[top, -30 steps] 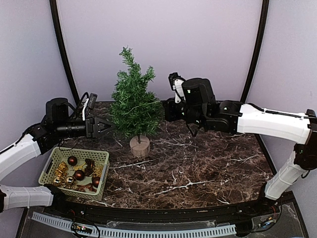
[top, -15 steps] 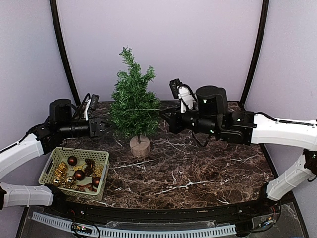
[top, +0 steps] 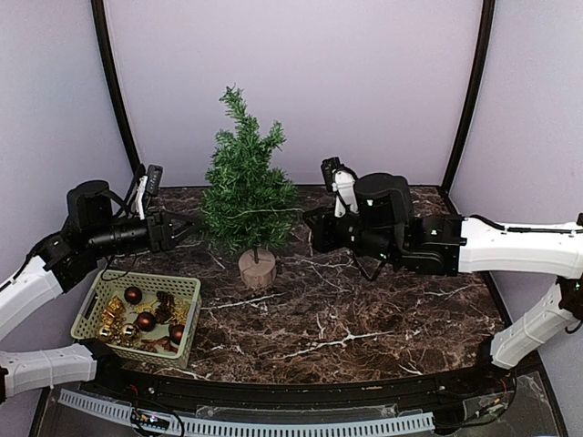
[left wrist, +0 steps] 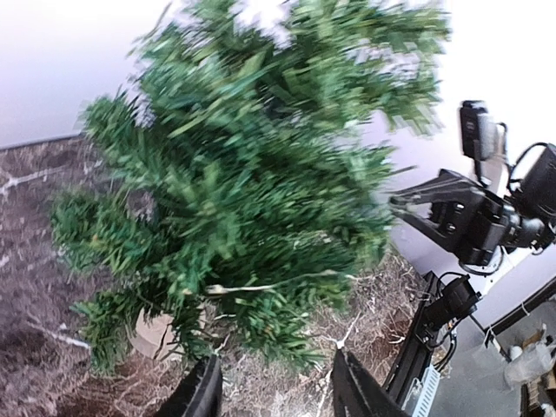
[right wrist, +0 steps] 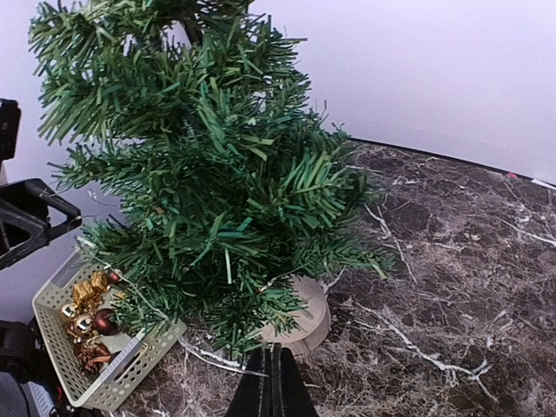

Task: Decorate the small christmas tree
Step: Wrap the side of the string light in the gap of the branches.

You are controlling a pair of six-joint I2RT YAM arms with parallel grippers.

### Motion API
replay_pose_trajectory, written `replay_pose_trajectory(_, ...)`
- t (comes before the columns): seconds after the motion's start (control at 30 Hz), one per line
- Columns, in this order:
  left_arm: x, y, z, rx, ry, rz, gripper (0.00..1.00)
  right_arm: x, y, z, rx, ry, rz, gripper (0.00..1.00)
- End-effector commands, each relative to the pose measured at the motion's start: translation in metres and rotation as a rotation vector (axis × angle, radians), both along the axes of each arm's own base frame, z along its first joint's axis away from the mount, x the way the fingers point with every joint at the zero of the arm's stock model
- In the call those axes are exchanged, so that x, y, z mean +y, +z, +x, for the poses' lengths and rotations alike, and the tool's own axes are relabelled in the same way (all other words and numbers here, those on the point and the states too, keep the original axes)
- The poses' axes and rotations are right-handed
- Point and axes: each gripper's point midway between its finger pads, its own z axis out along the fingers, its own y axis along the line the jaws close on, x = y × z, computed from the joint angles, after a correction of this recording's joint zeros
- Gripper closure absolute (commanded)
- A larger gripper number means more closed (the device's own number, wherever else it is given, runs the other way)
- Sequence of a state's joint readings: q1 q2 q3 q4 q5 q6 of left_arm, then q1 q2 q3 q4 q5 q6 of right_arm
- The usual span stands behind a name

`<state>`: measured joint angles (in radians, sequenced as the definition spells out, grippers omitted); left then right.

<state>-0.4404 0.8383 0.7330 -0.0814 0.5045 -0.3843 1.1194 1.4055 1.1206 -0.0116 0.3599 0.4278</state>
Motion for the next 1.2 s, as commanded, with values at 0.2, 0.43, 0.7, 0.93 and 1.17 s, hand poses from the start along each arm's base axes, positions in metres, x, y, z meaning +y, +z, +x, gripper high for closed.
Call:
replay_pose_trajectory(0.2,-0.025,0.035,-0.022,-0.133,-0.102,-0.012,0.52,-0.012,-0.009,0.017,0.043,-0.129,0.028,1.00)
replay_pose_trajectory(0.43,-0.049,0.037,-0.015,-0.196,-0.109,0.081,0.52,-0.018,-0.035,0.021,0.097,-0.153,0.009,1.00)
replay_pose_trajectory(0.7,-0.065,0.034,-0.007,-0.242,-0.097,0.155,0.52,-0.017,-0.039,0.015,0.119,-0.122,0.028,1.00)
replay_pose_trajectory(0.93,-0.067,0.021,0.004,-0.245,-0.059,0.217,0.56,-0.006,-0.008,0.003,0.073,-0.011,0.110,1.00)
replay_pose_trajectory(1.17,-0.076,0.020,0.007,-0.264,-0.074,0.216,0.70,0.013,0.013,-0.020,0.013,0.107,0.137,1.00)
